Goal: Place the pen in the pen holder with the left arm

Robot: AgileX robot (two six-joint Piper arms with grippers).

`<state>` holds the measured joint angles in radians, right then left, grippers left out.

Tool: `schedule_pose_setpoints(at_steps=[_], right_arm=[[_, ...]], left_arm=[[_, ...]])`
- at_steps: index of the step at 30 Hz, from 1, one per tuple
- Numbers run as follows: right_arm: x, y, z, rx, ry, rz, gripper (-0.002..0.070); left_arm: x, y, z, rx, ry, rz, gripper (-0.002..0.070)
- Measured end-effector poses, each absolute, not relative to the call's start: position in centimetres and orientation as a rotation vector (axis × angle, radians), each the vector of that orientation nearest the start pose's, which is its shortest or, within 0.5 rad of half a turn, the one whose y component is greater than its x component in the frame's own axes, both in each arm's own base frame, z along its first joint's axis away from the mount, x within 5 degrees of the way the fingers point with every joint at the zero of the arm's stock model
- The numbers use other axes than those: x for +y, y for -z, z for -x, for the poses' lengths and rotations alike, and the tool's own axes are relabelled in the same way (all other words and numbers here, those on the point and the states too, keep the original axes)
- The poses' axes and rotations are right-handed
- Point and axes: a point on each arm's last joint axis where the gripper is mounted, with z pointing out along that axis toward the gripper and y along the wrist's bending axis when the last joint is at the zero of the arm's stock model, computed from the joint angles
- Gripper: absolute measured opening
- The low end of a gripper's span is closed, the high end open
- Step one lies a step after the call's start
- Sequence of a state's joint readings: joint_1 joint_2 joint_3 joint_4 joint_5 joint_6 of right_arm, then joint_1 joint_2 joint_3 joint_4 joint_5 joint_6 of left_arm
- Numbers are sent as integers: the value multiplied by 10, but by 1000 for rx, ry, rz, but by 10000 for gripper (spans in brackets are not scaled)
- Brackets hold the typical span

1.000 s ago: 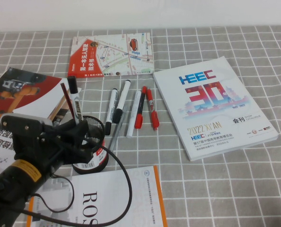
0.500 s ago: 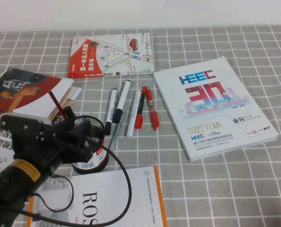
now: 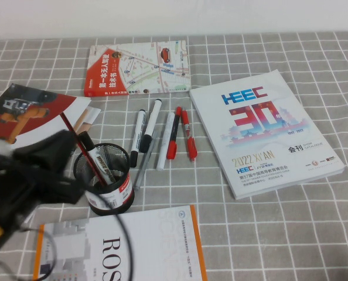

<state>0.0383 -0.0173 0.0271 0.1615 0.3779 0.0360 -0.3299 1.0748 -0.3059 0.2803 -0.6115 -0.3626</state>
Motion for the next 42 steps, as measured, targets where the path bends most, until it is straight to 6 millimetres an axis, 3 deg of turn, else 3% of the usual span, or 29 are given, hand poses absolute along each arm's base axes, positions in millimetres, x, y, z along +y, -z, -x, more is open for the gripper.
schedule_pose_setpoints(at_steps=[8,13,19,24,33,42], right_arm=[[7,-171,-52,1869,-211,-97,-15],[7,-171,-52,1869,-211,-97,-15],[7,-171,-52,1869,-211,-97,-15],[7,-171,-52,1869,-211,-97,-15],[7,-171,-52,1869,-211,-97,-15],[7,-171,-52,1869,-211,-97,-15]], left_arm=[[-46,-281,-119,1589,384,-218,0],[-23,-283,-76,1607,316,-145,0],[-10,-283,-49,1550,308,-101,0],[-7,-282,-43,1543,290,-103,0],[-5,-266,-44,1702,281,-67,0],[-11,-223,-57,1665,192,-108,0]])
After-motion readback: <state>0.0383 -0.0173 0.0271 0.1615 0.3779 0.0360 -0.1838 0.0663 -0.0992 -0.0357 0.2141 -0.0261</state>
